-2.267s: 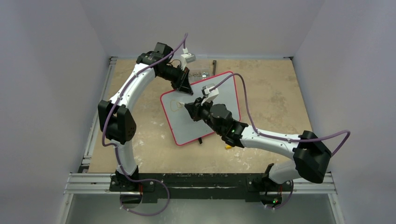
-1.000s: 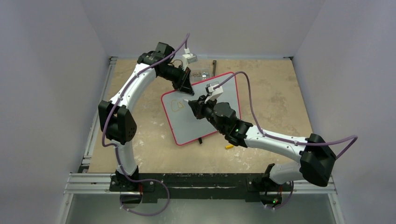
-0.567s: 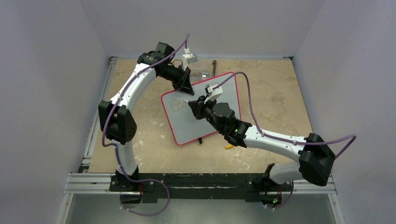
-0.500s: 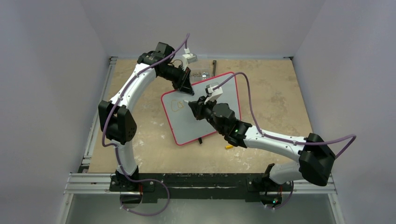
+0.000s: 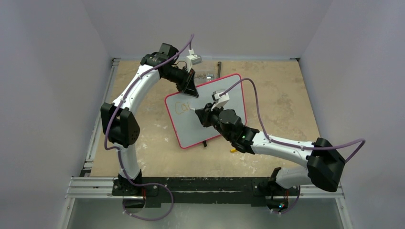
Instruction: Write a sentence on the whiteboard
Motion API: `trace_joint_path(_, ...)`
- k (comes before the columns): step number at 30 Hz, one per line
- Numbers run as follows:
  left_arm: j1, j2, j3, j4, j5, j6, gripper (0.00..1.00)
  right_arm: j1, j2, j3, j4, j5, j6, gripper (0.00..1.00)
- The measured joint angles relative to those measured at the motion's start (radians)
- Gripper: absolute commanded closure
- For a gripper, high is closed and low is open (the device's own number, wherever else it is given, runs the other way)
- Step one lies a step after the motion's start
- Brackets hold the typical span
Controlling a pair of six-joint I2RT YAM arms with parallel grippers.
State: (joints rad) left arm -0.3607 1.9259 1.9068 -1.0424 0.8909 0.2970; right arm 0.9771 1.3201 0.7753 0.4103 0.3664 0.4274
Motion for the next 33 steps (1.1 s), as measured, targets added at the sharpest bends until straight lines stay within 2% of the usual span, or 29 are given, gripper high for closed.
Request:
trace_joint_path(10,-0.002,0.000,0.001,0.000,-0.001,0.000,1.00,0.001,-0.013,0.008,-0.042,0.024,-0.016,1.00)
trace_joint_path(33,-0.003,0.000,0.001,0.001,-0.005,0.001,1.00,0.004,0.030,0.142,-0.096,0.095,-0.081,1.00)
